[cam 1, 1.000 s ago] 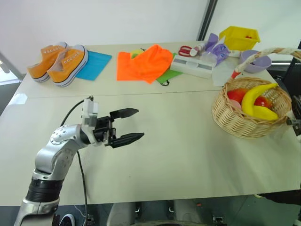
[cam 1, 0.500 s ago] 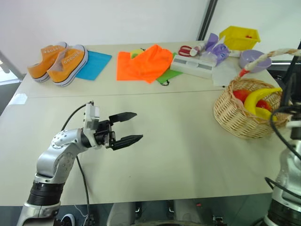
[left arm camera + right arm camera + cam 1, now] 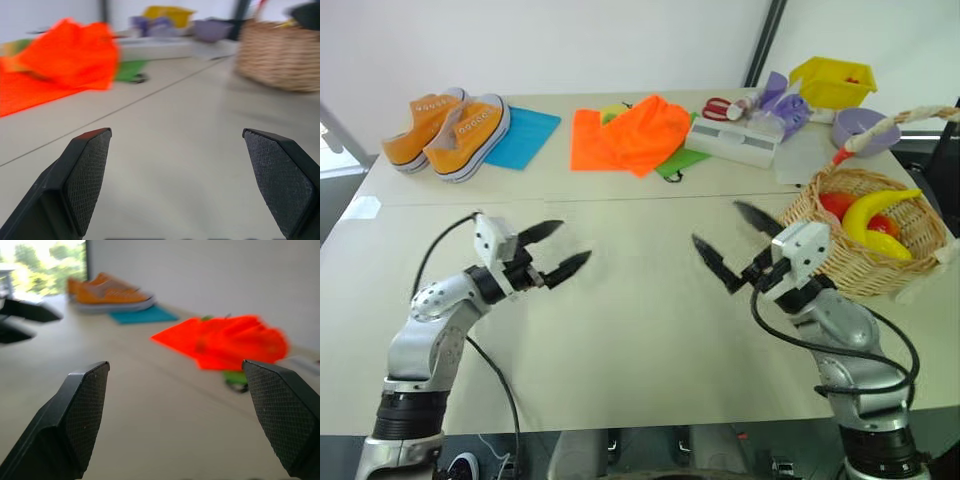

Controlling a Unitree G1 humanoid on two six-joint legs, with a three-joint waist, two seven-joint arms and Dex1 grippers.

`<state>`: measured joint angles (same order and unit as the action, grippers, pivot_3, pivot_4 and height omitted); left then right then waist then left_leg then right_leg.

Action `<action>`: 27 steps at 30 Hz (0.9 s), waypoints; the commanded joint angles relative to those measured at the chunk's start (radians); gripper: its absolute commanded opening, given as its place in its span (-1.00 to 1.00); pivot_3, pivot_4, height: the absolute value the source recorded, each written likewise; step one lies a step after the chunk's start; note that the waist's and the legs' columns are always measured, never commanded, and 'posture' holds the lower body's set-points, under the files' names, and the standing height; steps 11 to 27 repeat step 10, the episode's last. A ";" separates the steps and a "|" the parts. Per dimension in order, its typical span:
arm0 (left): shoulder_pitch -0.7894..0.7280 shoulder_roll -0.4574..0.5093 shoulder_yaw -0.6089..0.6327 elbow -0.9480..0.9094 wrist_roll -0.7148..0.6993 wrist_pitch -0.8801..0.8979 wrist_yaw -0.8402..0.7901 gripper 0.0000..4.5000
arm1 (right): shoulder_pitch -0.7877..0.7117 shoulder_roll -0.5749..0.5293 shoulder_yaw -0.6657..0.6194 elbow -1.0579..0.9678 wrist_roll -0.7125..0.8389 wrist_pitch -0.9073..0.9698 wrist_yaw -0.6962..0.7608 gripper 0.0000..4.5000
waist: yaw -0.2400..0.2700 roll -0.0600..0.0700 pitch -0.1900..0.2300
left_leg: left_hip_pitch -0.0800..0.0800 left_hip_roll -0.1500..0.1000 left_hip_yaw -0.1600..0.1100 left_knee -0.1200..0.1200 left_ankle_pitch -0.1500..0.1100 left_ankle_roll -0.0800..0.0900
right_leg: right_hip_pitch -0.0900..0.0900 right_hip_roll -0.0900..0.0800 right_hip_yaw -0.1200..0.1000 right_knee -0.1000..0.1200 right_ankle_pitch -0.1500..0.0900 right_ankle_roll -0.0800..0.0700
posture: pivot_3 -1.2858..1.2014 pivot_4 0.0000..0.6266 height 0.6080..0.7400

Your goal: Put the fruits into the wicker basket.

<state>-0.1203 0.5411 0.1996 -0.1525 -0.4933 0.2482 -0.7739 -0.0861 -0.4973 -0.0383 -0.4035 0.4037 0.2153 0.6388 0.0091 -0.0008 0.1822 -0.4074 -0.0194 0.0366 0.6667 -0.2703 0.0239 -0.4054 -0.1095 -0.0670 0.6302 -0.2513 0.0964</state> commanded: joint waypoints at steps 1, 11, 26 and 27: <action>0.044 0.009 0.067 -0.021 0.025 -0.023 0.055 1.00 | -0.055 -0.045 -0.041 0.073 0.076 0.010 0.119 0.96 | 0.002 0.000 0.000 | 0.000 0.000 0.000 0.000 0.000 0.000 | 0.000 0.000 0.000 0.000 0.000 0.000 | 0.03 -0.52 1.00; 0.059 0.015 0.173 0.051 0.012 -0.011 0.126 1.00 | -0.090 -0.052 0.012 0.183 0.031 -0.031 0.229 0.96 | 0.004 0.000 0.000 | -0.001 0.000 0.000 0.000 0.000 0.000 | -0.001 -0.003 -0.002 0.000 0.000 0.000 | 0.03 -0.52 1.00; 0.059 0.015 0.173 0.051 0.012 -0.011 0.126 1.00 | -0.090 -0.052 0.012 0.183 0.031 -0.031 0.229 0.96 | 0.004 0.000 0.000 | -0.001 0.000 0.000 0.000 0.000 0.000 | -0.001 -0.003 -0.002 0.000 0.000 0.000 | 0.03 -0.52 1.00; 0.059 0.015 0.173 0.051 0.012 -0.011 0.126 1.00 | -0.090 -0.052 0.012 0.183 0.031 -0.031 0.229 0.96 | 0.004 0.000 0.000 | -0.001 0.000 0.000 0.000 0.000 0.000 | -0.001 -0.003 -0.002 0.000 0.000 0.000 | 0.03 -0.52 1.00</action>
